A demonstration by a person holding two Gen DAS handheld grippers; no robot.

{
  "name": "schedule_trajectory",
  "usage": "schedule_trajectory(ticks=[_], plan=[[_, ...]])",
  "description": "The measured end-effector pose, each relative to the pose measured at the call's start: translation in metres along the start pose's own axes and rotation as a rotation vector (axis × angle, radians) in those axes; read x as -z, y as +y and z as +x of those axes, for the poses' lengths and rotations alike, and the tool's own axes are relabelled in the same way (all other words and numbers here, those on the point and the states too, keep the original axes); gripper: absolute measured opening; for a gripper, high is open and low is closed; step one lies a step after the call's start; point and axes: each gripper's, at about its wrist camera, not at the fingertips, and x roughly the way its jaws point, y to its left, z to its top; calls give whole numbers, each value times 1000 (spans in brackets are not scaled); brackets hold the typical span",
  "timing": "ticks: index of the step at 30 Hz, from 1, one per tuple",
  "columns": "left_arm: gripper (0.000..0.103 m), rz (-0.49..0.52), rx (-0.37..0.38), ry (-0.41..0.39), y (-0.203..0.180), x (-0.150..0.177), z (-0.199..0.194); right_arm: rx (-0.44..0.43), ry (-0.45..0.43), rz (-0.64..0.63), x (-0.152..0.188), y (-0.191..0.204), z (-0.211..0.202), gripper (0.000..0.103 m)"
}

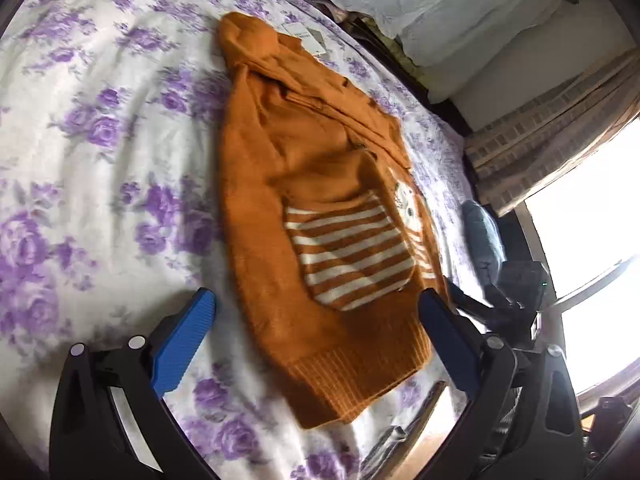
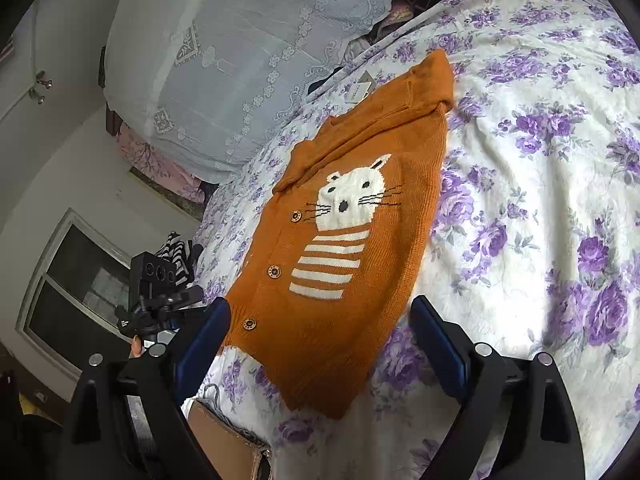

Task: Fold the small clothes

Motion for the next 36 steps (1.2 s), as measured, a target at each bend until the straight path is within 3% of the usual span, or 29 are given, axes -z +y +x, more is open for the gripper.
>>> schedule_trajectory(ticks=[5,8,10,12,13,15,18,22,25,30,32,33,36], plan=[[98,17,4,27,-4,-4,13,16,37,-21,-3,5,11,93],[98,12,94,47,-11,-2,20,29,58,-28,-9,9,17,93],[94,56,116,73,-21,9,23,21,64,-31,-6,9,16,93],[73,91,101,88,-29,14,27,4,72,-33,-3,9,12,91],[68,93,91,91,-28,13,30,-3,75,-31,-1,9,11,89],[49,47,113,96,-18,7,34,0,80,-29,-2,9,13,87],[29,-45,147,114,0,-2,39,10,90,-35,-5,9,25,73],[24,-50,158,117,0,4,36,25,105,1,-1,3,26,41],[27,-45,151,123,-1,7,36,-18,127,23,8,-1,20,37],[28,-126,206,132,11,2,39,-8,147,8,5,3,34,34],[21,-100,179,113,7,3,39,8,145,-12,6,8,38,31],[5,-84,169,104,5,3,37,15,138,-21,7,10,36,26],[5,-21,158,37,-2,-2,22,-3,89,-18,6,11,24,14]])
